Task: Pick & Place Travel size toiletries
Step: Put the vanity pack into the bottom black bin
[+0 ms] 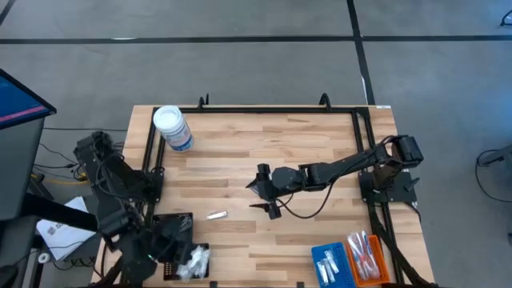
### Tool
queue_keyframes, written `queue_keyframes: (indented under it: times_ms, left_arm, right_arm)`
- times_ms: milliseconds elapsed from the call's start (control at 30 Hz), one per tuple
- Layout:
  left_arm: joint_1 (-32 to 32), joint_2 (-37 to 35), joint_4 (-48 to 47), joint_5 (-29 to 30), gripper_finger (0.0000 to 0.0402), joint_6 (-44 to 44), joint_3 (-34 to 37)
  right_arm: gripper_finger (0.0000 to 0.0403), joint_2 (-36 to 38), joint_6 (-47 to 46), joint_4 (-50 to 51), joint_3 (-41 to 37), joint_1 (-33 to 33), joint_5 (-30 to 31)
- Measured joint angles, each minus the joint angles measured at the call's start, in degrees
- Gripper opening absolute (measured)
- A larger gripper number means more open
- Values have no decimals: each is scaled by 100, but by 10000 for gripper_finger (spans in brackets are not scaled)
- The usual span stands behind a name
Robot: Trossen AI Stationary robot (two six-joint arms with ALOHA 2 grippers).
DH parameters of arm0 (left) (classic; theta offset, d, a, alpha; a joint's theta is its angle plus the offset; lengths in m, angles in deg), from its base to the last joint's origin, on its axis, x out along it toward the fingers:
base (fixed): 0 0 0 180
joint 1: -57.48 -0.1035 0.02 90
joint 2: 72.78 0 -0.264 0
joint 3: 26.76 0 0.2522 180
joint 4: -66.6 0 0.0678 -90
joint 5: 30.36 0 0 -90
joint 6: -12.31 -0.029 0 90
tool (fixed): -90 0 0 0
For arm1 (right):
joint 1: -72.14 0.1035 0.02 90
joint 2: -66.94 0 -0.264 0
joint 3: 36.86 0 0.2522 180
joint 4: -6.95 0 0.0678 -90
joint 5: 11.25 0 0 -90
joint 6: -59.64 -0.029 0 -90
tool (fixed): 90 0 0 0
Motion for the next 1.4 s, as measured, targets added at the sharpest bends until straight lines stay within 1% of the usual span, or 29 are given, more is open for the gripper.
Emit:
queue_keyframes:
  times_ms: [167,233,333,400,567,633,767,900,1033,1167,1300,1400]
  left_arm:
    - [-33,649,-1151,-250,0,209,-1134]
    - [-33,842,-1537,-522,0,285,-1420]
    - [-154,982,-1912,-800,0,308,-1470]
    - [-286,1079,-2254,-973,0,305,-1476]
    - [-584,1455,-2958,-2022,0,302,-1474]
    - [-633,1573,-2994,-2168,0,302,-1474]
    - [-668,1776,-2939,-2168,0,304,-1476]
    - [-751,2140,-2837,-2079,0,302,-1476]
    - [-770,2476,-2539,-1992,0,287,-1474]
    - [-765,2697,-2547,-2043,0,293,-1474]
    - [-756,2826,-2535,-2320,0,311,-1474]
    - [-737,2843,-2536,-2405,0,346,-1472]
  right_arm:
    - [296,-2,587,-205,0,-15,-18]
    - [296,-2,794,-258,0,-14,-21]
    - [296,-2,1079,-347,0,-53,-50]
    - [296,-4,1214,-439,0,-130,-181]
    - [296,-4,1291,-712,2,-393,-749]
    - [296,-4,1291,-726,4,-495,-911]
    - [296,-4,1288,-723,4,-646,-964]
    - [296,-4,1243,-719,4,-720,-962]
    - [296,-4,1228,-700,4,-711,-1074]
    - [296,-4,1184,-704,4,-627,-1087]
    - [296,-4,1186,-688,4,-504,-1086]
    - [296,-4,1227,-694,4,-443,-1091]
